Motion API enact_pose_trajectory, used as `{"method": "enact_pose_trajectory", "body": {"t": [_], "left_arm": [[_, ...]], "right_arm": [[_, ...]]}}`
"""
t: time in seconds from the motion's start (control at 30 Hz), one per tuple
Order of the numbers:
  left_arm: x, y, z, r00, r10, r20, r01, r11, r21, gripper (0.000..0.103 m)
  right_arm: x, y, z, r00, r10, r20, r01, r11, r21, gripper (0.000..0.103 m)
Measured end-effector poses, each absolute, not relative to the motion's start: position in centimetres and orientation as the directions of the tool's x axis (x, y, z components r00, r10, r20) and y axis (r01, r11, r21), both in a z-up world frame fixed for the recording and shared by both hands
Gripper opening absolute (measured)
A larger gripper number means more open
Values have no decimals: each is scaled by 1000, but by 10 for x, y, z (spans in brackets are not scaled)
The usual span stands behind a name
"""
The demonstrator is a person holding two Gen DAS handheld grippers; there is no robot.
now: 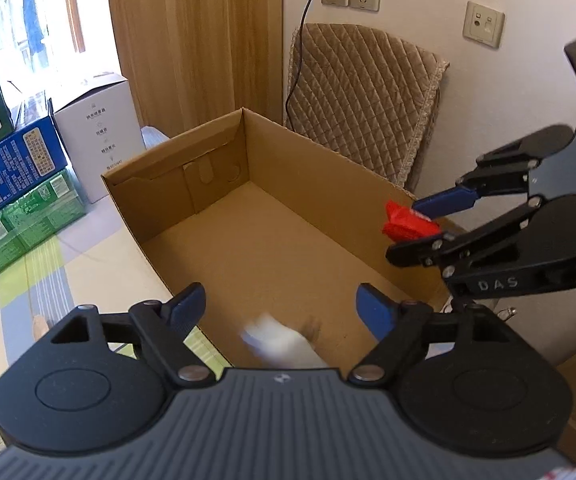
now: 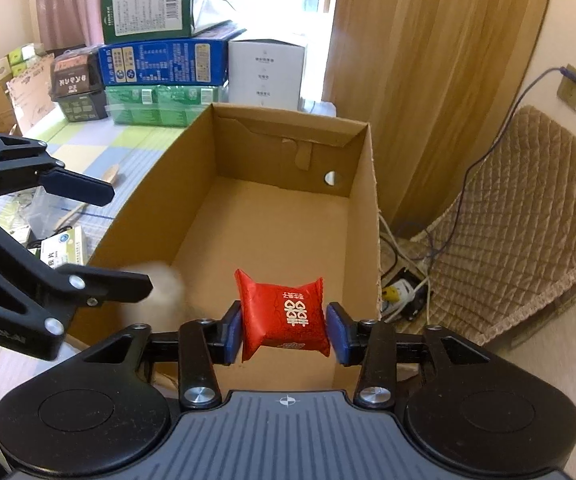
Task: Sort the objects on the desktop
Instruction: 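Carry both items to the cardboard box and open both tools to drop them, then move both tools back over the medicine boxes on the table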
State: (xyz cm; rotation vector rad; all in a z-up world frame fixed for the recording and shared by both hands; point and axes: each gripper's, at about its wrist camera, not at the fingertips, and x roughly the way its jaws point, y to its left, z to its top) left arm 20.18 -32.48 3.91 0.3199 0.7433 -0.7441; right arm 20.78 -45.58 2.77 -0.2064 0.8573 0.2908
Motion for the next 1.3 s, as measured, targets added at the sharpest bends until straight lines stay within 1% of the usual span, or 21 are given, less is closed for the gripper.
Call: {"method": "enact_pose_trajectory", "body": {"t": [0.03, 0.1, 0.47, 0.87, 1.07, 1.3], "left_arm": [[201, -323, 40, 506, -493, -708, 709, 705, 16, 79], [199, -319, 42, 519, -485, -704, 707, 706, 35, 79], [185, -280, 56, 559, -452, -695, 677, 732, 69, 79], [158, -222, 70, 605, -394, -692, 613, 785, 89, 80], [140, -178, 79, 649, -333, -684, 556, 821, 128, 85], [128, -103, 90, 686, -237, -688, 470, 866, 169, 93]], "right_arm": [[208, -457, 27, 619, 171, -767, -331, 942, -56, 60], [207, -459, 28, 628, 170, -759, -322, 945, -54, 73], [190, -461, 43, 671, 186, -718, -293, 956, -27, 83], [154, -430, 71, 697, 245, -674, -340, 940, -9, 86], [129, -392, 85, 695, 319, -644, -422, 907, -6, 96], [107, -340, 88, 657, 403, -637, -529, 849, -9, 100]]}}
